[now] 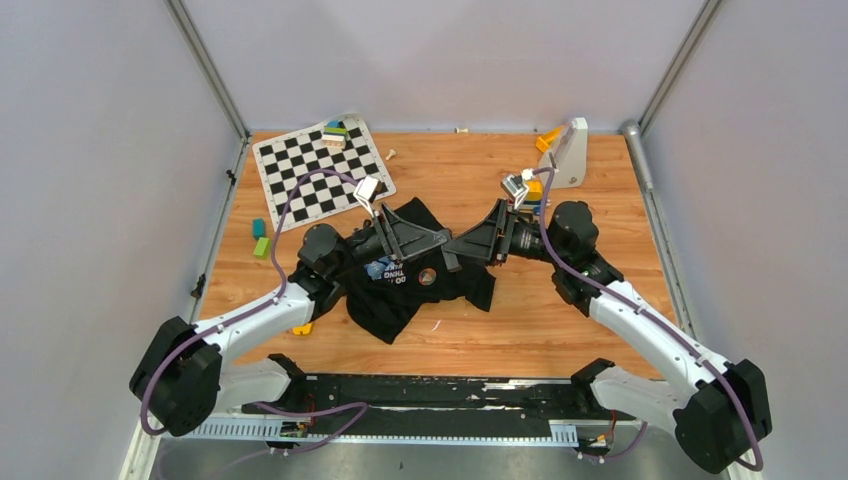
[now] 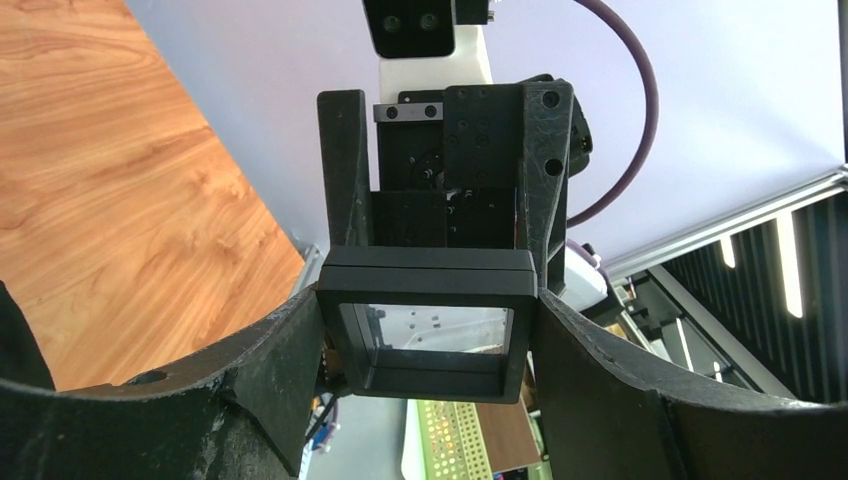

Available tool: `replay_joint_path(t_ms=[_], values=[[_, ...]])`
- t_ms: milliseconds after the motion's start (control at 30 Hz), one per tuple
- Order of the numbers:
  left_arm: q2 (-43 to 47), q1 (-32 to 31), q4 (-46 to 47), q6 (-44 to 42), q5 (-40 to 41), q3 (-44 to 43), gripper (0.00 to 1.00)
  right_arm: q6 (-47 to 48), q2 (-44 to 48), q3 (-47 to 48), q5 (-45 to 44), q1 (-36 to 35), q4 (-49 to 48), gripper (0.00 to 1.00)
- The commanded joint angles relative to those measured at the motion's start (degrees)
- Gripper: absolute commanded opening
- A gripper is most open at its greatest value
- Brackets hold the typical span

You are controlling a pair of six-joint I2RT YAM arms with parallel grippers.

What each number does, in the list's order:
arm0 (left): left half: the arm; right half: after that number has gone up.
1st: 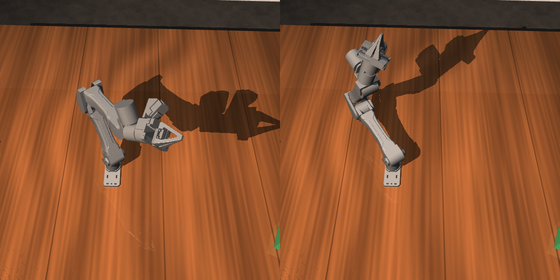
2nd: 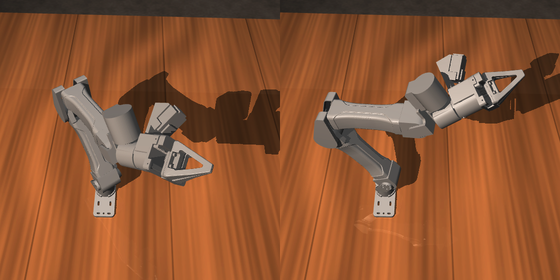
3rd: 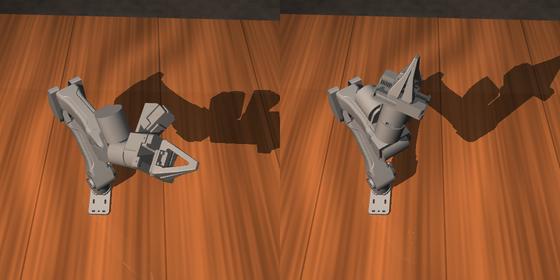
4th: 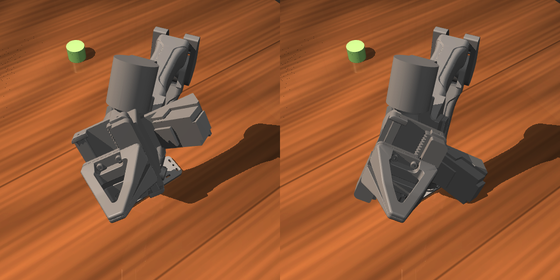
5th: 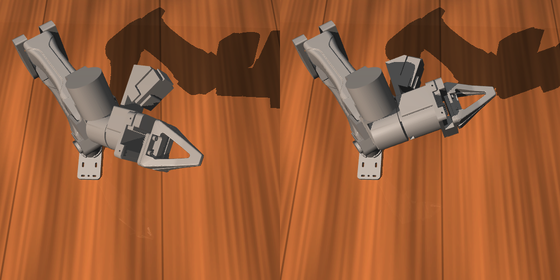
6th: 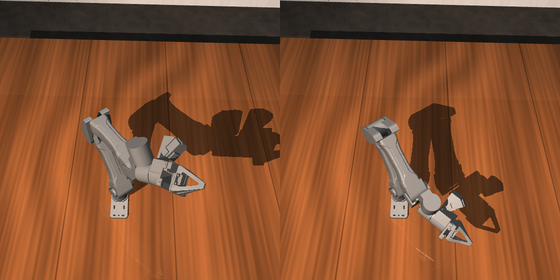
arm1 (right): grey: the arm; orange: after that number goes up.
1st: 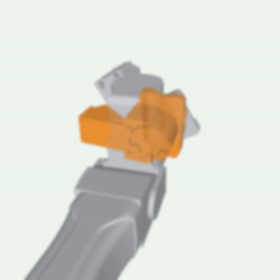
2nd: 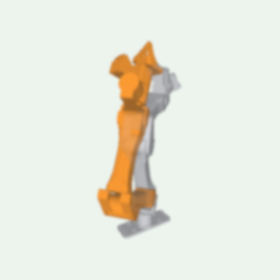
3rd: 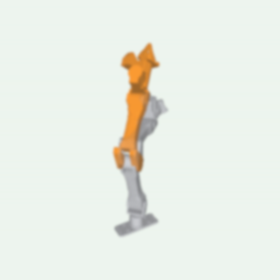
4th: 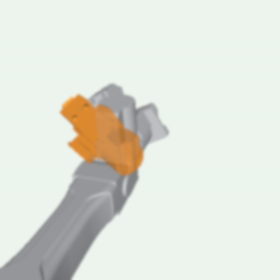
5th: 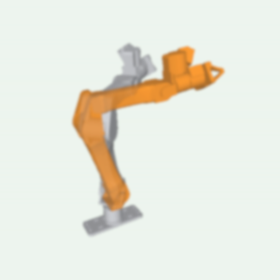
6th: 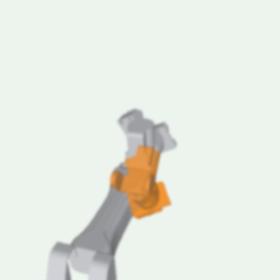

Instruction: Remove the brooch from the garment

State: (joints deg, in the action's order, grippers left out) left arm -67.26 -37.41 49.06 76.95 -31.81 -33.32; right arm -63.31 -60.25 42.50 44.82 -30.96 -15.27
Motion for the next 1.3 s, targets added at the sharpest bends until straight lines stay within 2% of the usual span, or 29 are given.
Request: replay_joint_path(t_ms=[0,33,133,200,333,667,933,1100,1267], values=[[-2.0,-0.8,-4.9,-6.9,3.6,-0.9,0.24,2.2,1.8,2.7,0.6,-3.0,3.7,0.62],[-2.1,-0.7,-5.0,-7.1,3.6,-0.7,0.17,2.8,2.2,2.9,0.2,-3.0,4.7,0.69],[-2.6,-0.6,-4.8,-7.8,2.8,-0.6,0.1,3.8,3.5,3.0,-1.3,-3.0,6.5,0.9],[-2.9,-0.5,-4.7,-8.1,1.8,-0.7,0.06,3.9,4.2,2.9,-1.6,-2.9,6.5,0.95],[-3.2,-0.3,-4.8,-8.6,0.2,-1.0,0.0,4.7,5.9,2.7,-2.2,-2.5,6.8,0.96],[-1.8,-0.1,-10.3,-12.4,0.4,-1.4,0.0,13.9,10.4,4.5,-13.6,-2.4,21.7,0.96],[-1.7,0.1,-15.5,-15.5,0.4,-3.2,0.0,18.7,10.6,4.9,-15.4,-2.4,25.5,0.92],[-1.8,0.3,-20.9,-18.0,0.1,-5.0,0.0,24.7,10.5,5.5,-18.8,-2.8,30.1,0.79],[-2.2,0.3,-31.3,-23.9,2.0,-7.8,0.0,29.0,7.3,6.5,-22.5,-5.7,32.6,0.67]])
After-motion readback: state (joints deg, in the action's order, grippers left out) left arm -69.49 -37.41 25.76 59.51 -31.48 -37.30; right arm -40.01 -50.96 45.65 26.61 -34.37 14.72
